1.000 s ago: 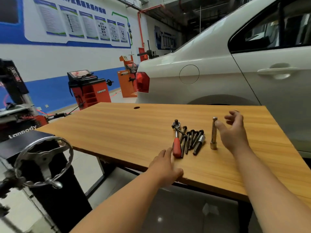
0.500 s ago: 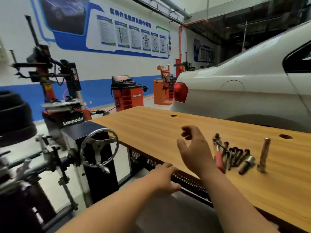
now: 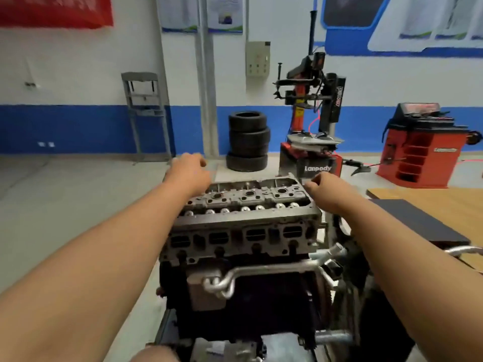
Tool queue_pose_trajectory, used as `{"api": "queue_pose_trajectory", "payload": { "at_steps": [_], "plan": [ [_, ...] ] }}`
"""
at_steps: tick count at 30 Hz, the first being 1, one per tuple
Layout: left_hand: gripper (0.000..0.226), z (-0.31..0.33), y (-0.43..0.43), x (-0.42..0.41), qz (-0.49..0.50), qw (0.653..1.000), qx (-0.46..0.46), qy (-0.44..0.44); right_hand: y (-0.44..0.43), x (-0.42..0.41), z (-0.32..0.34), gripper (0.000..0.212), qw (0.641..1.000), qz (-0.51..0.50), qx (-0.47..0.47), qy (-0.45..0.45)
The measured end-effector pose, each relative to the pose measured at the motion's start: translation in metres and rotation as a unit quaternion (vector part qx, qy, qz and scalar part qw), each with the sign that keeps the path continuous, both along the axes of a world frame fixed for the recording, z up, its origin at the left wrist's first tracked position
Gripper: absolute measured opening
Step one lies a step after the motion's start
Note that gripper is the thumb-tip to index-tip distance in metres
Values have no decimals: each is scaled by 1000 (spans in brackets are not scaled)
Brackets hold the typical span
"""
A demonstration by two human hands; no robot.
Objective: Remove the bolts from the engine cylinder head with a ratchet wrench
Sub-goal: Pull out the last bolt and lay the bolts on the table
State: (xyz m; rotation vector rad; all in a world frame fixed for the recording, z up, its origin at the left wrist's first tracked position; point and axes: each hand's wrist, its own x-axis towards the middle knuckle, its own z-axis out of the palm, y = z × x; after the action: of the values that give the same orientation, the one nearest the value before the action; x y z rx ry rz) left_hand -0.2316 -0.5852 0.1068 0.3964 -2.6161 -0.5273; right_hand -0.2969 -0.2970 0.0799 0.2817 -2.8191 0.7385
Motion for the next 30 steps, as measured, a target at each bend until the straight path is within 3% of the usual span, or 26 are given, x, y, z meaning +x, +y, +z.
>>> {"api": "queue_pose_trajectory", "payload": {
  "at_steps": [4,7,10,16,19,24,30],
  "plan": [
    [52,-24,-101,10,80,990,42,-110,-36,-47,-1,27,995,-4,69,-69],
    [60,-46,-133,7,18,981,73,-181,-49,-66,-4,38,992,-1,108,-68],
    [39,-52,-148,-7,-41,960,113,-251,-54,-82,-7,52,992,-4,106,-64],
    [38,-37,-168,-39,-80,900,107,-415,-49,-111,-16,66,976,-52,141,-155],
    [49,-36,-169,-51,-86,888,108,-439,-51,-124,-13,65,967,-62,187,-162],
    [43,-41,-171,-58,-54,877,184,-441,-51,-130,-16,64,964,-53,208,-160],
    [44,-31,-162,-61,-63,854,179,-484,-28,-140,-12,49,981,-1,166,-102]
  ]
}}
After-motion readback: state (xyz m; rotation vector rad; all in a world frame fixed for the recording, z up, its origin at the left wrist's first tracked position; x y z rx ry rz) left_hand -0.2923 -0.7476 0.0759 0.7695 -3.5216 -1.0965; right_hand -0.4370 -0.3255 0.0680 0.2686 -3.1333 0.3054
